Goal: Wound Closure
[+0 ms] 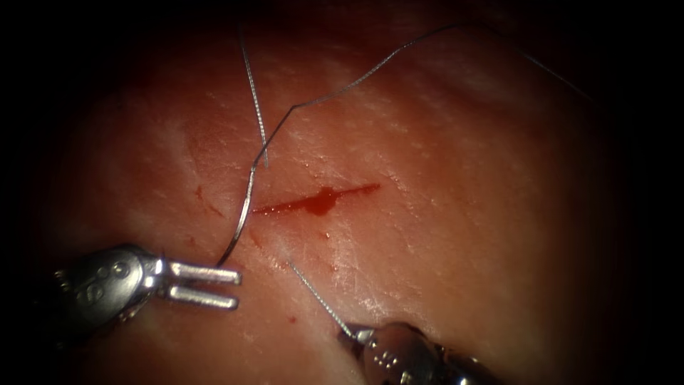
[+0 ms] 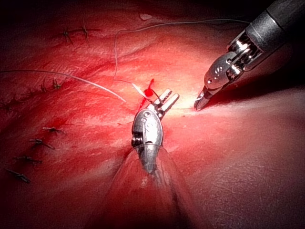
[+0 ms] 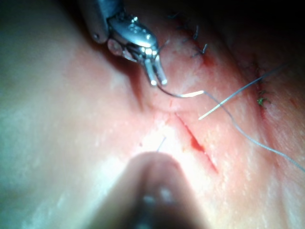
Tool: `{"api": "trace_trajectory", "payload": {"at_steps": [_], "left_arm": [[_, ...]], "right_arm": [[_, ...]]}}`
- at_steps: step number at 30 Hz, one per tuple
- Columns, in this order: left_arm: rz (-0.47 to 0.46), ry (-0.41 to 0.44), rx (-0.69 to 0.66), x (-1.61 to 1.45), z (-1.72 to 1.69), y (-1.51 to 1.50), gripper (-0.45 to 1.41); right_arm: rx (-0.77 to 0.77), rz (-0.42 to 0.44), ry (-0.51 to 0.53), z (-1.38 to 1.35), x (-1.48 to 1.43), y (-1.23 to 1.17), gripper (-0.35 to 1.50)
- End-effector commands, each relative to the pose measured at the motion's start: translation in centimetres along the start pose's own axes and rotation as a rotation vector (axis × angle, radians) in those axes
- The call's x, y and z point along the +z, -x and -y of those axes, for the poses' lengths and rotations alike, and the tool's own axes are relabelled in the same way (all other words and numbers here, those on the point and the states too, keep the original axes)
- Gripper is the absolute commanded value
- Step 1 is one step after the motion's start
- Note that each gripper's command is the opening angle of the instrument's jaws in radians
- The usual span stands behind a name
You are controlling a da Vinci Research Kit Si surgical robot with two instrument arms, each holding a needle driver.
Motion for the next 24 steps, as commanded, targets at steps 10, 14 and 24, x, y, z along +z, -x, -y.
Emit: {"api": "trace_trajectory", "payload": {"at_steps": [10, 14, 24], "left_arm": [[-0.001, 0.002, 0.001, 0.03, 0.03, 0.07, -0.45], [-0.001, 0.003, 0.001, 0.02, 0.03, 0.07, -0.45], [-0.002, 0.004, 0.001, 0.02, 0.03, 0.07, -0.45]], "right_arm": [[-0.024, 0.031, -0.027, 0.02, -0.03, 0.34, -0.35], [-0.017, 0.049, -0.036, 0.06, -0.07, 0.53, -0.35], [-0.016, 0.068, -0.062, 0.13, -0.12, 0.74, -0.35]]}}
